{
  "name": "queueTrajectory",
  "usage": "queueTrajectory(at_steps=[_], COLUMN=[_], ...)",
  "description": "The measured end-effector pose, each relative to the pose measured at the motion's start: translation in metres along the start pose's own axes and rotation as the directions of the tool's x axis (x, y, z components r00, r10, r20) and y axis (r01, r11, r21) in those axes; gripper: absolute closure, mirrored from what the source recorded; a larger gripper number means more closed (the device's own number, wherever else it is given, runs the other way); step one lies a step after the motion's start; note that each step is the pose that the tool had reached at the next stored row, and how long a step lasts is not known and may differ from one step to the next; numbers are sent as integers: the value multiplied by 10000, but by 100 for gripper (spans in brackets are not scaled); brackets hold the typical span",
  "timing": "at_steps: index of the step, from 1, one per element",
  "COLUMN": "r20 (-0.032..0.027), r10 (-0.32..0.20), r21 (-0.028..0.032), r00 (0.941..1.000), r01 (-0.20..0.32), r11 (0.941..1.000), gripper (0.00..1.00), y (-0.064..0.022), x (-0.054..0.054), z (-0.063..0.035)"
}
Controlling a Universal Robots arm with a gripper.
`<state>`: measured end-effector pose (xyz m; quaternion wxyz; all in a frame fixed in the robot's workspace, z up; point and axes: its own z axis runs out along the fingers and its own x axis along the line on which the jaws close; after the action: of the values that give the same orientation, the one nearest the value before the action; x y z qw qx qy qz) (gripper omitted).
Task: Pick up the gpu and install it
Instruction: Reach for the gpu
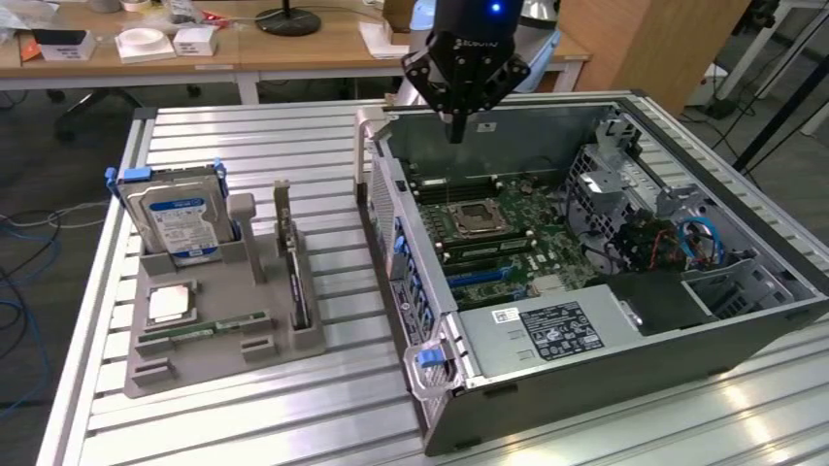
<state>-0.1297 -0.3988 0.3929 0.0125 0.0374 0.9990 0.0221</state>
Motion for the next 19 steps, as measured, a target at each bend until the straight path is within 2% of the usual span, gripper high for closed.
queueTrajectory(at_steps=[19], r20=[-1], r10=[0], r21=[0], r00=[10000], r01=[0], r11=[10000], gripper=[89], y=[-7], x=[86], z=[3])
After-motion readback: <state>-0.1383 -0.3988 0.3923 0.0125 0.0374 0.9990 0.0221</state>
